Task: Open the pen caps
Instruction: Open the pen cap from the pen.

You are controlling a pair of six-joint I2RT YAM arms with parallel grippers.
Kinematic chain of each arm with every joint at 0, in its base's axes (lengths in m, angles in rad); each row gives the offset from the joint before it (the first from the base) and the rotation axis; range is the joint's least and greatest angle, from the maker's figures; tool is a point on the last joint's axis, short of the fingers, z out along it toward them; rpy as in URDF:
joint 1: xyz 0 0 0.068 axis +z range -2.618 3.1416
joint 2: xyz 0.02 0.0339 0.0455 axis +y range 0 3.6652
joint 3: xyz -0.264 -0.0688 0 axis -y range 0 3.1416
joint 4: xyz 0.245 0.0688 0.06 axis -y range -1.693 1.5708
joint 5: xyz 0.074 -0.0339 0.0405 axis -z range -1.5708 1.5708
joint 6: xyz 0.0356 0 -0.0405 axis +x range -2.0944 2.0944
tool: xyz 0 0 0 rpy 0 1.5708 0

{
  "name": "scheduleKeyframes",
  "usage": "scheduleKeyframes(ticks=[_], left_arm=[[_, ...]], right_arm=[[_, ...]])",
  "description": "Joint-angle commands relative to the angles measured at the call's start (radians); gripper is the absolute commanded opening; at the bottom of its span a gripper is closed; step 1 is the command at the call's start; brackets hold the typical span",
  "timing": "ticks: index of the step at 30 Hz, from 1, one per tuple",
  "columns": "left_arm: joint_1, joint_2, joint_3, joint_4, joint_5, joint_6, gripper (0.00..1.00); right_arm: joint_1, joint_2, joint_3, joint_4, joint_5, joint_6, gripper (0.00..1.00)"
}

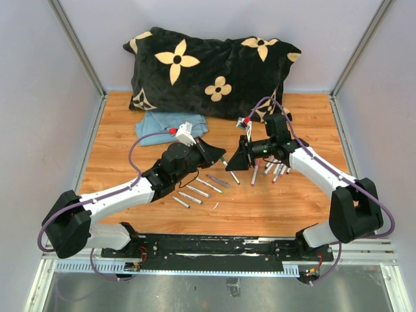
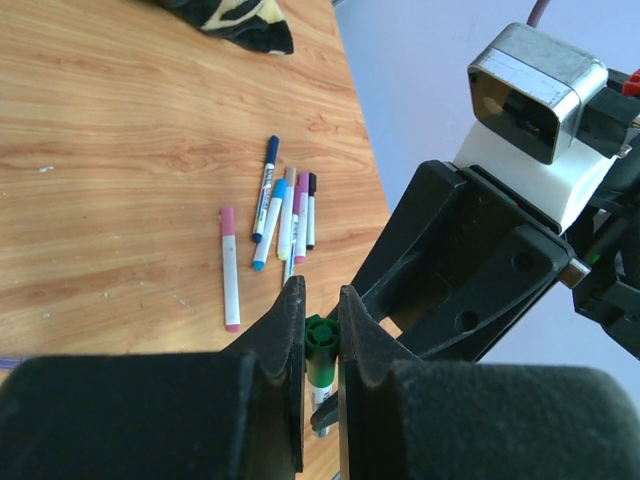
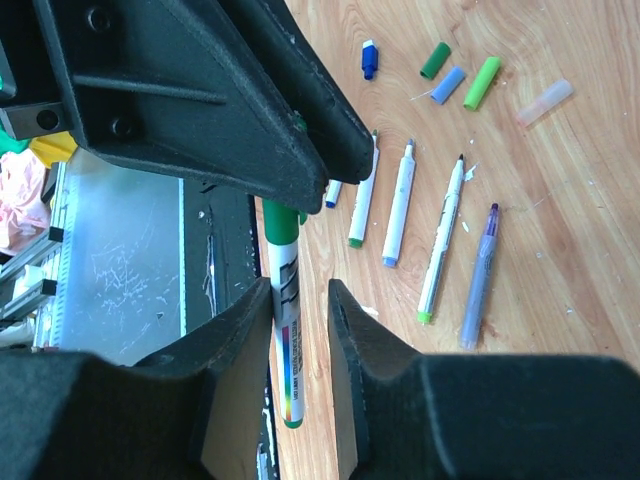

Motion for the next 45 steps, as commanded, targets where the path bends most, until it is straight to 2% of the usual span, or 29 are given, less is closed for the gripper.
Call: scheduleKeyframes(ticks=[1,13,16,19,21,25,29,32,36,42,44,45], left_arm=[[0.002,-0.035,-0.016,0.111,-0.010,0.009,0.00],[0.007,-0.075,-0.050,0.148,-0.045,0.018,0.00],[0.007,-0.088,-0.061,0.151,-0.057,0.019,0.01],[0.007,-0.094,-0.070,0.147,-0.065,0.009,0.12],[0.007,-0.094,-0.075,0.144,-0.061,-0.001,0.22],[0.007,-0.086,-0.082,0.140,-0.029,-0.015,0.41],[0.007,-0.065,-0.088,0.139,0.012,-0.039,0.47],[0.006,-0.044,-0.086,0.138,0.030,-0.048,0.46],[0.005,-0.023,-0.080,0.138,0.036,-0.060,0.36],[0.005,0.005,-0.072,0.137,0.054,-0.075,0.31],[0.005,0.006,-0.069,0.138,0.054,-0.077,0.21],[0.005,0.004,-0.066,0.134,0.048,-0.078,0.10]], right_arm=[[0.010,0.016,0.011,0.010,-0.024,0.006,0.29],[0.052,0.038,0.043,-0.061,-0.035,-0.054,0.25],[0.054,0.041,0.049,-0.072,-0.038,-0.060,0.17],[0.053,0.042,0.053,-0.078,-0.041,-0.060,0.05],[0.055,0.039,0.053,-0.077,-0.039,-0.059,0.01],[0.054,0.034,0.053,-0.075,-0.026,-0.054,0.01],[0.054,0.038,0.052,-0.071,-0.008,-0.049,0.01],[0.054,0.042,0.052,-0.072,0.000,-0.048,0.01],[0.054,0.042,0.051,-0.072,0.007,-0.048,0.01],[0.054,0.037,0.050,-0.072,0.021,-0.051,0.01],[0.054,0.037,0.049,-0.072,0.023,-0.052,0.01],[0.055,0.036,0.050,-0.072,0.023,-0.054,0.01]])
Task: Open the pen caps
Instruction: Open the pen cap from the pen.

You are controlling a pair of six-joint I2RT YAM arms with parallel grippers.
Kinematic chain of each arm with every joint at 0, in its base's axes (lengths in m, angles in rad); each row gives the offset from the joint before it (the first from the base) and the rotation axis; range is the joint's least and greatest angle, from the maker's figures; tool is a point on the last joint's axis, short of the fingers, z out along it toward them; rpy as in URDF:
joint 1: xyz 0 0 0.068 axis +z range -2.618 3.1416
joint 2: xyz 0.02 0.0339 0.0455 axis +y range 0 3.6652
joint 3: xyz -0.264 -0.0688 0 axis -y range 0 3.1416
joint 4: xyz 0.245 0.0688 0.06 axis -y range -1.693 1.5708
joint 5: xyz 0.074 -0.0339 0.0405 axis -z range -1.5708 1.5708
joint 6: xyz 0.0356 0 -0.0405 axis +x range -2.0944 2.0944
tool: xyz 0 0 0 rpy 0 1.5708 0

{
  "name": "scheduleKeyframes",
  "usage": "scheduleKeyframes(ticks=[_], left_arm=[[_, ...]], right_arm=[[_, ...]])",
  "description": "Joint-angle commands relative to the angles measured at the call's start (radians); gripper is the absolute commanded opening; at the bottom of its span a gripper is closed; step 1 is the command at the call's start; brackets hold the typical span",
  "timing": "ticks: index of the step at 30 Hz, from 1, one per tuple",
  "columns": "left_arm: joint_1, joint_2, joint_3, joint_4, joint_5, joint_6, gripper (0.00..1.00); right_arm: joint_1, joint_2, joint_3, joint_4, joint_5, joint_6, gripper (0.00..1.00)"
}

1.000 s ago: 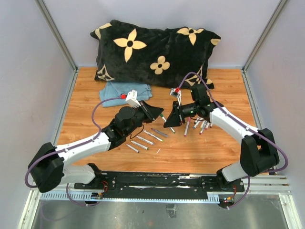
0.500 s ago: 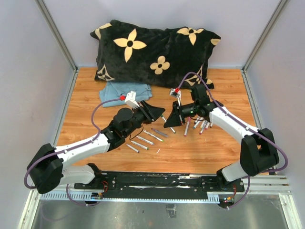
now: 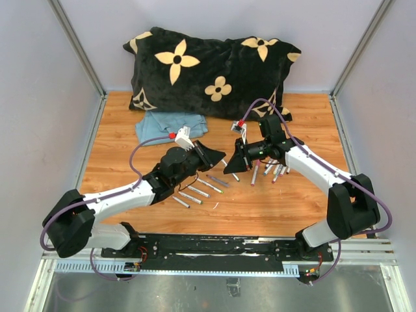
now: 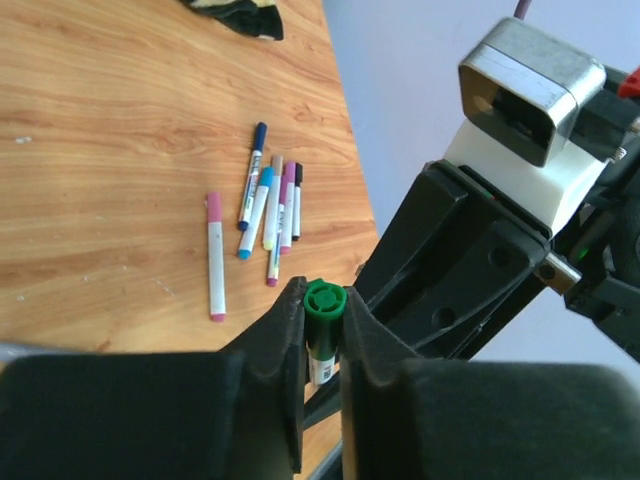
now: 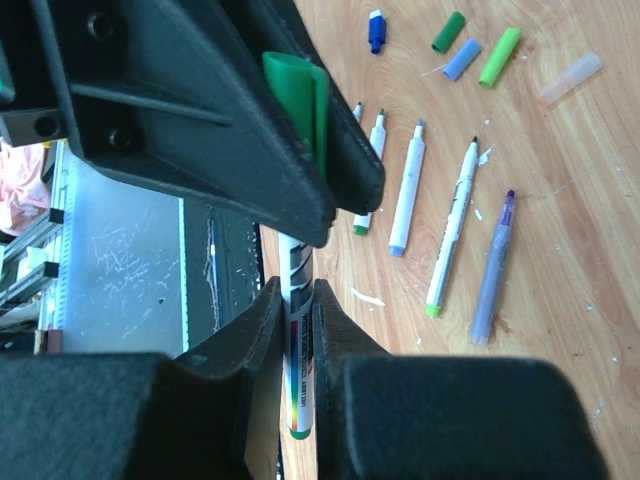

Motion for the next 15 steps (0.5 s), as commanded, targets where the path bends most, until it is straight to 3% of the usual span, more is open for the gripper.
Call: scheduleKeyframes(ticks=[1,3,10,15], left_arm=[[0.002,-0.003,0.017,0.014,0.000,-0.006,0.03],[0.008,-0.025,0.026,-0.018,-0.041,0.012,0.00],[0.263,-0.154,0.014,-0.037,-0.074,0.051,0.00],[0.325,-0.198,0.036,-0.068,-0.102,0.112,0.00]], right_arm=[[0.014,-0.002,0.019,-0.003,0.011,-0.011,0.01],[0.015,-0.002,0.017,-0.004,0.005,-0.020,0.01],[0.063,0.008,0.012,-0.012,-0.009,-0.057,0.01],[0.078,0.029,0.024,-0.030,0.014,-0.073,0.01]])
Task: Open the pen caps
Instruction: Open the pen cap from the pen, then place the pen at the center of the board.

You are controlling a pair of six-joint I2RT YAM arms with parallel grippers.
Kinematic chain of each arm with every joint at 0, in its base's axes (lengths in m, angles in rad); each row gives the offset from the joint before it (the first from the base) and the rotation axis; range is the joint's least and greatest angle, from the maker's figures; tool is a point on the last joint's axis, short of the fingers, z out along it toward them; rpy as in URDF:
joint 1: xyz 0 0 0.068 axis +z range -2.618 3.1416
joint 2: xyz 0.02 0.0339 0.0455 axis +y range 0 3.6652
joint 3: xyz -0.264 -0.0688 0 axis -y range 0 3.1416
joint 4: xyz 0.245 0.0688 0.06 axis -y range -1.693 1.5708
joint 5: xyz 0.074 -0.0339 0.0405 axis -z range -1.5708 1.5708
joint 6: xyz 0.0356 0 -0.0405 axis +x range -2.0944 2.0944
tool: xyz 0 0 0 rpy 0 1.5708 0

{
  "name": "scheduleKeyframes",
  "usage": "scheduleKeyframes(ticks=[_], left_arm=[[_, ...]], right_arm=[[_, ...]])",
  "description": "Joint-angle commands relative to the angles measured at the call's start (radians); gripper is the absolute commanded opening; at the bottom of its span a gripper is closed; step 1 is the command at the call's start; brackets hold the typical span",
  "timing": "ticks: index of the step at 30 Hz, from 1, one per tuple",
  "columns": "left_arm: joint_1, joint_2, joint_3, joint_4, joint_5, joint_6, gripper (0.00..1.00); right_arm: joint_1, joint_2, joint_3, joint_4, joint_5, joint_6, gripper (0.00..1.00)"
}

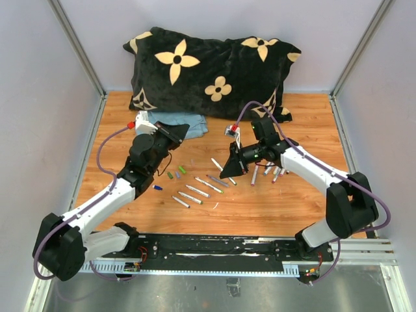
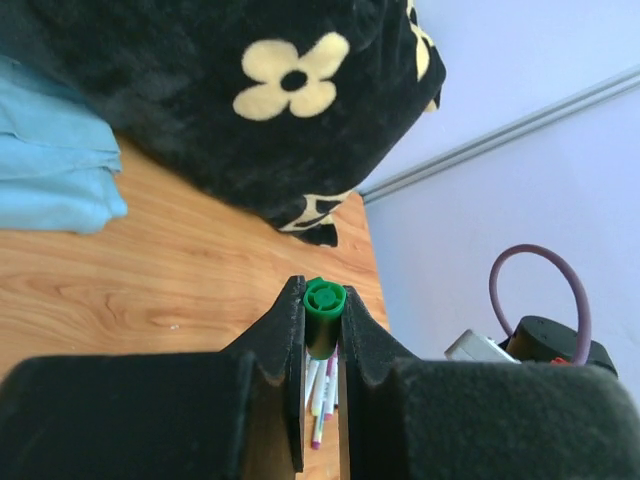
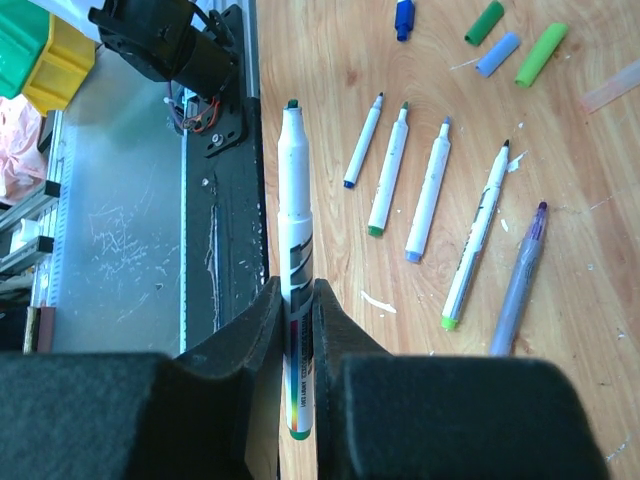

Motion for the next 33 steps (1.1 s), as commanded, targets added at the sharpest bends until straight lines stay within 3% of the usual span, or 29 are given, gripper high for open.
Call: scheduleKeyframes(ticks=[1,18,33], left_arm=[[0.022,-0.043,0.024,-0.019,-0.040,0.074,0.00],[0.025,-0.113,-0.263,-0.043,0.026,0.044,0.00],[0.025,0.059,-0.249,-0.032,0.127,0.046,0.00]], right_arm=[[0.026,0.022,0.023,-0.031,0.018,-0.043,0.01],[0.028,0.117,0.066,-0.089,0.401,-0.090,0.02],[0.081,0.327,0.213,-0.190,0.631,-0.120,0.06]])
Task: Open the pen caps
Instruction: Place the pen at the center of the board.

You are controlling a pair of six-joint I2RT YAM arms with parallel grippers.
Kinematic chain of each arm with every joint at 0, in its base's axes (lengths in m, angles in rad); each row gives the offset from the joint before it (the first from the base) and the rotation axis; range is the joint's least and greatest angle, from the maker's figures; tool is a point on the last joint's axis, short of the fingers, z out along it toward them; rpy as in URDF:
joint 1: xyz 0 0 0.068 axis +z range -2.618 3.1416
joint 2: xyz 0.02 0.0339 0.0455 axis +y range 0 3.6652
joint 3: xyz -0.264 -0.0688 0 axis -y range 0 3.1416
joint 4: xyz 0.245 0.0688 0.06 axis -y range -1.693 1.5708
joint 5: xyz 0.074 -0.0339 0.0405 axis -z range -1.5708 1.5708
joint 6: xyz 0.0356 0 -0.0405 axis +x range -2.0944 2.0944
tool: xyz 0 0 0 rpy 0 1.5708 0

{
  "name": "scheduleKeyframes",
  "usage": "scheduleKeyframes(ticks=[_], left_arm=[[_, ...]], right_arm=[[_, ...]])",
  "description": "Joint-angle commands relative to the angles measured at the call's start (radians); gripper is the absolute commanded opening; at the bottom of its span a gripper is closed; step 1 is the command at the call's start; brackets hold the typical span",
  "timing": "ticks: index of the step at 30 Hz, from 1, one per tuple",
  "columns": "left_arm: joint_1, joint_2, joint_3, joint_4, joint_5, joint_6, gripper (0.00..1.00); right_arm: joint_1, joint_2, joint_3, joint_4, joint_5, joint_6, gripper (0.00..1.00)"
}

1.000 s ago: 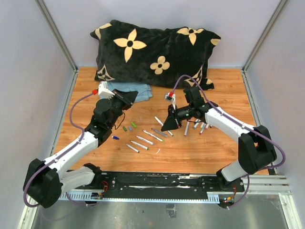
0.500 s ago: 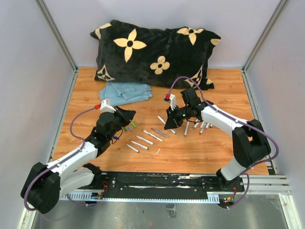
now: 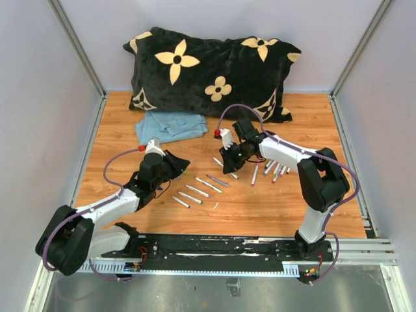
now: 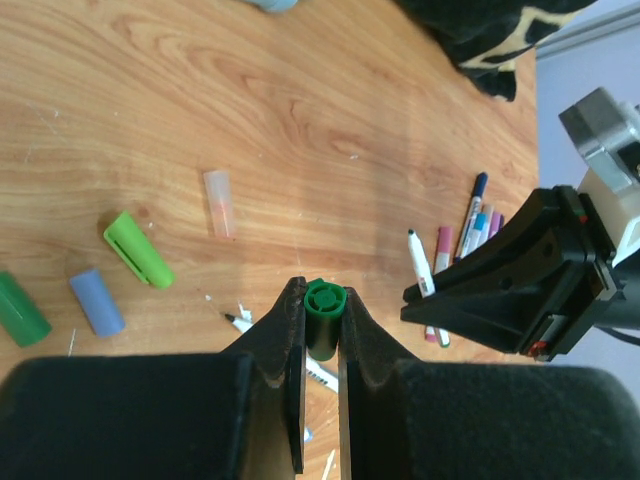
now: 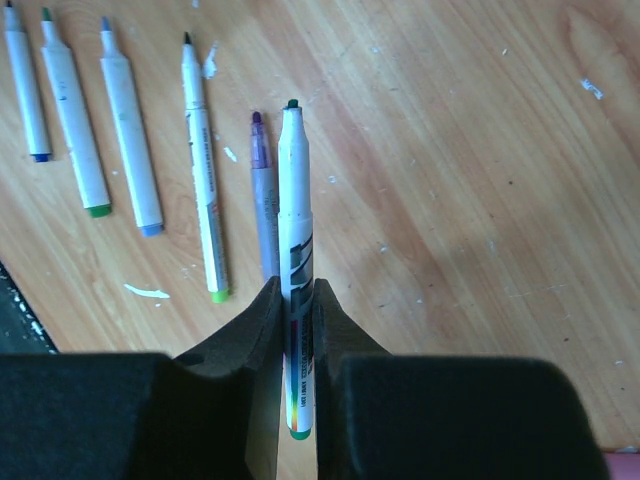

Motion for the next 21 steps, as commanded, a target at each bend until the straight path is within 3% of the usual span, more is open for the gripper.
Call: scheduleKeyframes(ticks=[1,13,21], left_arm=[[0.006,0.048,0.027,0.022,0.045,0.005,0.00],[0.007,0.075,0.028,0.023,0.056,0.000,0.00],[0.006,0.074,0.022,0.027,0.068,-0.009,0.00]], right_arm=[[0.020,0.051,0.046,-0.057,0.075,-0.035,0.06],[0.060,0.142,0.096,-0.127,0.108,-0.070,0.14],[0.061,0.142,0.104,-0.146,0.129,-0.077,0.29]])
